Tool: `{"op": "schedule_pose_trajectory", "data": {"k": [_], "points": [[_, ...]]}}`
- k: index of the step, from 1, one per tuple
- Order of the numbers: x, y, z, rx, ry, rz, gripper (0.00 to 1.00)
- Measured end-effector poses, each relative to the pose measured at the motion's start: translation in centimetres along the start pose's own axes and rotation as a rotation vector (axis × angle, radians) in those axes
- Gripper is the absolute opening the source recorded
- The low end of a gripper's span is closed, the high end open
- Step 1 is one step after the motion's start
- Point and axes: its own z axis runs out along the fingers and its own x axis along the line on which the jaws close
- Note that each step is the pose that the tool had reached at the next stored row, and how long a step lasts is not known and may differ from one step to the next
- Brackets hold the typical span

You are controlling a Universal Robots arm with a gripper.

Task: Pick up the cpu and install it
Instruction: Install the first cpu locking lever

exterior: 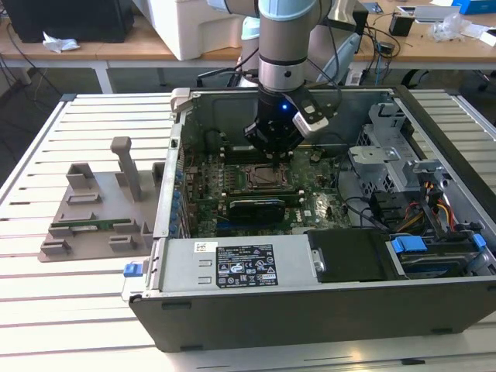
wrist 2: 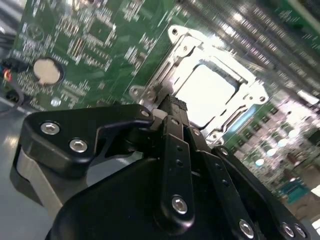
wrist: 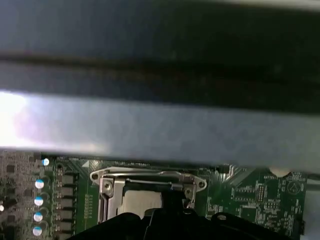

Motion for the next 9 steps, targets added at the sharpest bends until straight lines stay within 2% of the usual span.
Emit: {"op": "schedule_pose_trajectory", "data": {"k": [2,4,6,9], "points": [[0.02,-0.35,0.02,0.0163,0.0011,0.000,0.11],[0.05,-0.79,-0.11,0.0286,0.0022,0.000,0.11],[0.06,-0.88,-0.59,0.0288,0.0021,0.000,0.11],[0.03,-0.97,-1.96,0.0286,0.0020,-0.001,0.11]]}}
